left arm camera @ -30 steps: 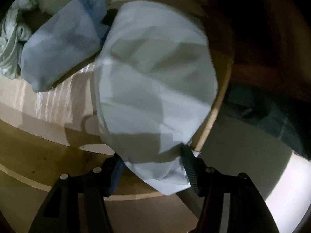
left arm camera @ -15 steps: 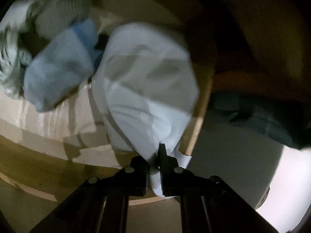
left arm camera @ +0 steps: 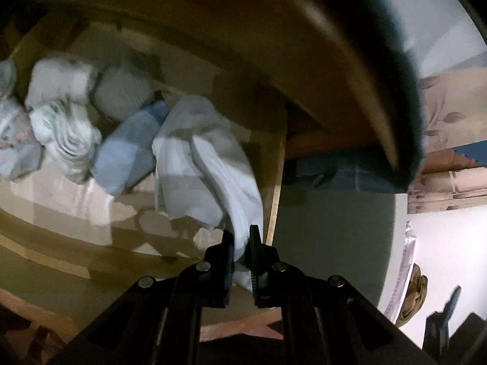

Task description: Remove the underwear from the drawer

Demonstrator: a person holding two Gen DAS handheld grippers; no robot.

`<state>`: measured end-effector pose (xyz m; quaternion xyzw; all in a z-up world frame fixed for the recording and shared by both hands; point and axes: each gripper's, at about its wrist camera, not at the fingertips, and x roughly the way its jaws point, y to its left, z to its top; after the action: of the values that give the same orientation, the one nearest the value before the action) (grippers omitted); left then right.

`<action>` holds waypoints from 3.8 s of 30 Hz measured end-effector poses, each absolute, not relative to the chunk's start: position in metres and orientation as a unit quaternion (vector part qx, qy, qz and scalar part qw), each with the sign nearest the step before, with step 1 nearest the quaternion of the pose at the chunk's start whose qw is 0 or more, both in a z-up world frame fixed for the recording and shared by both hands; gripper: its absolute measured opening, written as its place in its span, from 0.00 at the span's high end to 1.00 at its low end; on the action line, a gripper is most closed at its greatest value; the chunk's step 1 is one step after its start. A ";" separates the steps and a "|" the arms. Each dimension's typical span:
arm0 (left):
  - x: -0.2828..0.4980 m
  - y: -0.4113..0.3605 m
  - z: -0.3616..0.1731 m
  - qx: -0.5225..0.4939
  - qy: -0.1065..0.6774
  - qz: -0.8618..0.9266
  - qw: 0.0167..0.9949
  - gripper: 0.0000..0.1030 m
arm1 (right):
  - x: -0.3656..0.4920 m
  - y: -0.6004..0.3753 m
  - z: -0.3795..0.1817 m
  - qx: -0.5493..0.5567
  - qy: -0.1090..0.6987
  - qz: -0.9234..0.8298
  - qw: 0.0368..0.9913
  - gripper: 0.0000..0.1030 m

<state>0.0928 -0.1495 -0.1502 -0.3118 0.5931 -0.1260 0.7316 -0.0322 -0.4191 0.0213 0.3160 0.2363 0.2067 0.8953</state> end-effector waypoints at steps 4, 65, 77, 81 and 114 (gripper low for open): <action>0.082 -0.143 -0.139 -0.305 0.576 -0.129 0.748 0.92 | -0.033 -0.414 0.023 0.302 0.239 0.202 0.901 0.15; 0.000 0.078 -0.014 -0.319 0.452 -0.162 0.817 0.91 | 0.124 -0.083 -0.158 -0.102 0.597 0.126 0.786 0.29; 0.000 0.084 -0.009 -0.310 0.446 -0.165 0.823 0.91 | 0.132 -0.039 -0.164 -0.258 0.546 0.146 0.783 0.32; -0.001 0.084 -0.008 -0.311 0.446 -0.164 0.823 0.91 | 0.128 -0.025 -0.171 -0.301 0.539 0.161 0.770 0.33; -0.019 0.058 0.062 -0.289 0.414 -0.205 0.839 0.91 | 0.076 -0.160 -0.061 -0.001 0.527 0.220 0.821 0.89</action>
<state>-0.0195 0.0583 0.0623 -0.2888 0.4136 -0.2046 0.8388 0.0759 -0.1599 -0.0613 -0.0015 0.5267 0.2196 0.8212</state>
